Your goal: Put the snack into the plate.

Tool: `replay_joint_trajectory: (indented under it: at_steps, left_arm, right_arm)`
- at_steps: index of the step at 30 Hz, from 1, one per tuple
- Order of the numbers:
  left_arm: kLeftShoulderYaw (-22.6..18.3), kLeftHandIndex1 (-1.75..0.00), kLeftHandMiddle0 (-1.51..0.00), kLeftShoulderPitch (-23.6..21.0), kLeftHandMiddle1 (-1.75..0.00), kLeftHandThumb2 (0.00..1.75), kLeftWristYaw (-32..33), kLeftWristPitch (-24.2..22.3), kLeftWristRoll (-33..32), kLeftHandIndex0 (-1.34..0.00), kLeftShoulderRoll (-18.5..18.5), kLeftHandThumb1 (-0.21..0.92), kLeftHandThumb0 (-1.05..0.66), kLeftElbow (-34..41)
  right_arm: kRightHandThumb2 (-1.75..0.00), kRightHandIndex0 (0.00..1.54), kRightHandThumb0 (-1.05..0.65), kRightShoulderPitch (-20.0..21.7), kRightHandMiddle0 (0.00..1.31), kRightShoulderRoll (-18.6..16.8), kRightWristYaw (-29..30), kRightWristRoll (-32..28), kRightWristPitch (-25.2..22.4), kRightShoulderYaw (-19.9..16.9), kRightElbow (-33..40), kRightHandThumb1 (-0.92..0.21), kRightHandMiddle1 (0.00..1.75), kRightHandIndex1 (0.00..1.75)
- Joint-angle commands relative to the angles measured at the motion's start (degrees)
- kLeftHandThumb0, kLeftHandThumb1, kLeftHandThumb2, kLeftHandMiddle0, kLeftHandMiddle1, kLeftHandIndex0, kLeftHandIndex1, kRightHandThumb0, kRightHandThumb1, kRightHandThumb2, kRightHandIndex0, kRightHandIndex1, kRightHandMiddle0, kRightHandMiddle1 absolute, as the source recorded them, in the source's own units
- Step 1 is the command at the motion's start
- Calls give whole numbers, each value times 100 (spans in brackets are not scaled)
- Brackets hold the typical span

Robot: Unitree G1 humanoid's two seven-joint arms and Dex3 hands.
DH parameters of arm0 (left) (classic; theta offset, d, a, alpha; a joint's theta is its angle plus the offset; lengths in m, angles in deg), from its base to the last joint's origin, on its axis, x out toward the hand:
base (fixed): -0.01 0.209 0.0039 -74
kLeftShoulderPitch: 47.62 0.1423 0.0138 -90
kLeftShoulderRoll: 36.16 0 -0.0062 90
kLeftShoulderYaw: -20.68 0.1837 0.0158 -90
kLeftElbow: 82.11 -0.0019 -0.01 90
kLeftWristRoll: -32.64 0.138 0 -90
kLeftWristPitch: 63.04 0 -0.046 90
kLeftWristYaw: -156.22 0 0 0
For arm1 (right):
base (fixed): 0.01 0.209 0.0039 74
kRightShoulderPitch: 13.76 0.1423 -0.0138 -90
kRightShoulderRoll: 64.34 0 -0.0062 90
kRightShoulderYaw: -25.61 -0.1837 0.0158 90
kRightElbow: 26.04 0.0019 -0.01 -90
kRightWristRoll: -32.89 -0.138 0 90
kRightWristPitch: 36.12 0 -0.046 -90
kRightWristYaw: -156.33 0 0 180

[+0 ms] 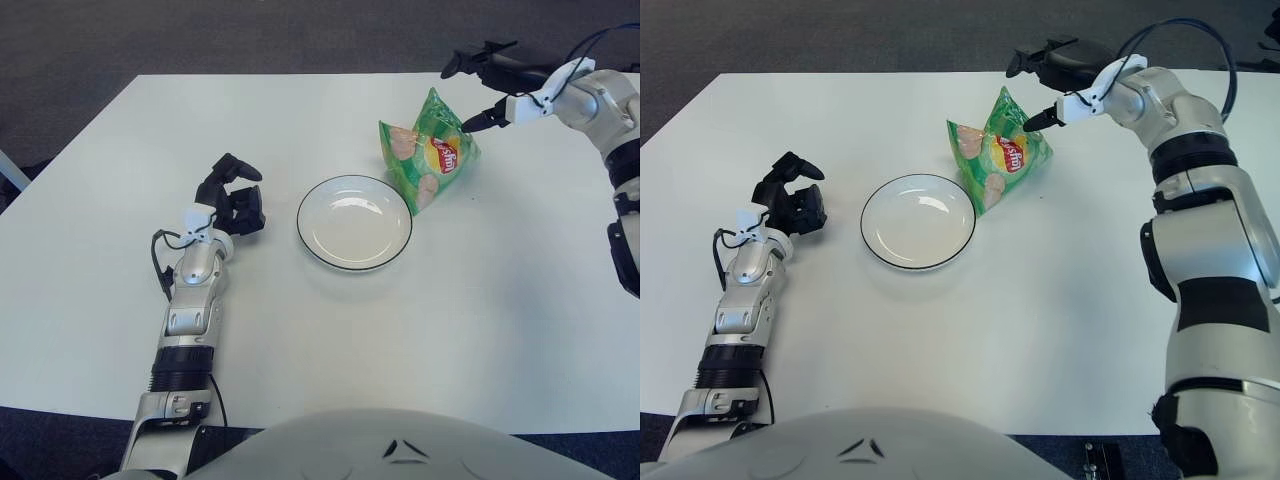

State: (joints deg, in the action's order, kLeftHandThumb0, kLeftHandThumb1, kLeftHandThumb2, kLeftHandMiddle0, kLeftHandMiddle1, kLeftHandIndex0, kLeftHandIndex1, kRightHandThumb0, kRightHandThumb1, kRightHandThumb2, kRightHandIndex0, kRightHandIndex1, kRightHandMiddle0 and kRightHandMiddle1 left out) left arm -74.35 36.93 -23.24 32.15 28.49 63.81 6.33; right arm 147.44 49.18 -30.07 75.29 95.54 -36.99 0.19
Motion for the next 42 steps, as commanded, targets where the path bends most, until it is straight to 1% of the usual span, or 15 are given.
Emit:
replay_joint_trajectory:
  at_steps: [1,4,5,8,13,15,18,22,24,30,33,37,42]
  left_arm:
    - [47,-175,-126,464,-175,120,12,47,-46,-54,279,41,-45,-305]
    - [48,-175,-126,469,-175,119,-1,80,-61,-53,282,42,-45,-320]
    - [50,-175,-126,472,-175,119,0,91,-63,-53,288,42,-45,-323]
    - [45,-175,-125,474,-175,119,14,137,-66,-53,299,42,-45,-332]
    - [31,-175,-126,476,-175,120,105,170,-18,-54,313,41,-45,-295]
    - [41,-175,-126,482,-175,120,178,137,32,-54,325,41,-45,-268]
    - [47,-175,-126,487,-175,121,238,73,62,-54,315,40,-45,-225]
    - [72,-175,-127,512,-175,121,243,24,50,-55,290,40,-45,-171]
    - [77,-175,-127,525,-175,121,224,14,33,-55,272,40,-45,-156]
    - [67,-175,-126,551,-175,121,185,71,-13,-54,265,40,-45,-155]
    - [54,-175,-126,554,-175,121,195,111,-20,-54,276,41,-45,-174]
    - [40,-175,-126,565,-175,120,206,36,-33,-54,276,41,-45,-159]
    - [41,-175,-126,576,-175,119,241,89,-12,-53,300,42,-45,-144]
  right_arm:
    - [-49,0,-85,144,0,-216,117,129,-82,115,-153,-77,80,40]
    - [-49,0,-89,123,0,-444,199,193,-179,239,-240,-77,81,38]
    - [-47,0,-91,114,0,-499,217,210,-199,273,-264,-79,81,36]
    - [-42,0,-94,116,0,-563,198,236,-185,331,-329,-84,79,32]
    - [-36,0,-96,132,0,-648,-13,199,-101,409,-449,-88,68,13]
    - [-34,0,-95,75,0,-750,-102,215,-116,471,-526,-89,64,6]
    - [-34,0,-95,52,0,-830,-302,206,-64,533,-601,-89,60,2]
    - [-33,0,-96,89,0,-820,-485,168,67,565,-631,-91,56,0]
    - [-35,0,-99,96,0,-833,-605,147,115,578,-655,-92,51,0]
    - [-34,0,-104,12,0,-893,-924,114,102,595,-742,-92,42,0]
    - [-33,0,-105,-20,0,-904,-1166,70,103,582,-768,-92,40,0]
    - [-30,0,-105,-41,0,-921,-1573,67,126,626,-793,-92,38,0]
    - [-28,0,-105,-61,0,-936,-2201,17,107,638,-844,-92,31,0]
